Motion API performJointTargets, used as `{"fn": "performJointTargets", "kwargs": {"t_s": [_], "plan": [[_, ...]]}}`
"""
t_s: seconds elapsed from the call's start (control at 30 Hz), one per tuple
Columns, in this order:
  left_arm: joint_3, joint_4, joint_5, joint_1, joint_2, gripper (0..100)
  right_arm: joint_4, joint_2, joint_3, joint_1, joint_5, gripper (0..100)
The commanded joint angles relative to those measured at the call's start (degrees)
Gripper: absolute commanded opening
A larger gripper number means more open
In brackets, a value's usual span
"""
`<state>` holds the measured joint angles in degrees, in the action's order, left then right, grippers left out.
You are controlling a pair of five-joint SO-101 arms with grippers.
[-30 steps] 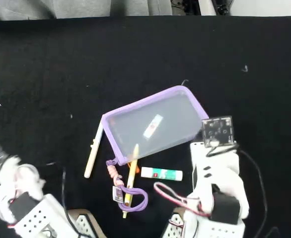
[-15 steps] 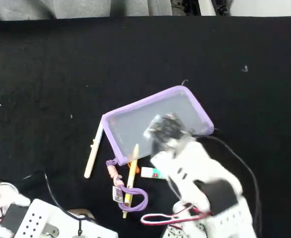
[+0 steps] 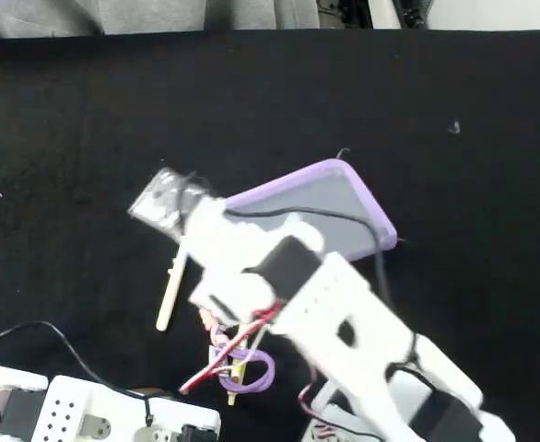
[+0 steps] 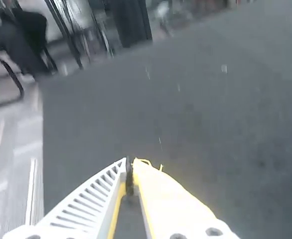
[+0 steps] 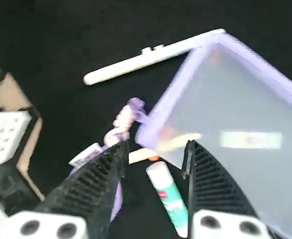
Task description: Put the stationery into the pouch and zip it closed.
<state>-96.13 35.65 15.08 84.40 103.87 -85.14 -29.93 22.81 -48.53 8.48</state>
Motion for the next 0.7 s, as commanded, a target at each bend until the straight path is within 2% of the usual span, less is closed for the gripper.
{"fn": "performJointTargets", "kwargs": {"t_s": [0.0,0.13,0.23,0.37,0.5,0.67], "plan": [[-1.19,-8.09,0.18,-0.66,0.44,3,2.46,4.44,-3.74,-6.77,-2.29,19.1],[-1.19,-5.36,0.18,-2.15,0.44,3,5.80,9.45,-5.14,-9.23,-14.15,19.1],[-1.19,0.62,0.18,-2.77,0.44,3,5.19,13.85,-7.69,-9.32,-17.76,20.0],[-1.19,12.13,0.18,-2.86,0.44,3,-2.11,21.14,-13.41,-10.73,-22.24,28.3],[-1.19,20.57,0.26,-2.95,0.44,3,-9.49,29.23,-20.09,-11.16,-23.56,29.3],[-1.19,23.12,0.53,-2.95,0.44,3,-10.81,39.78,-25.36,-11.78,-23.74,29.3]]}}
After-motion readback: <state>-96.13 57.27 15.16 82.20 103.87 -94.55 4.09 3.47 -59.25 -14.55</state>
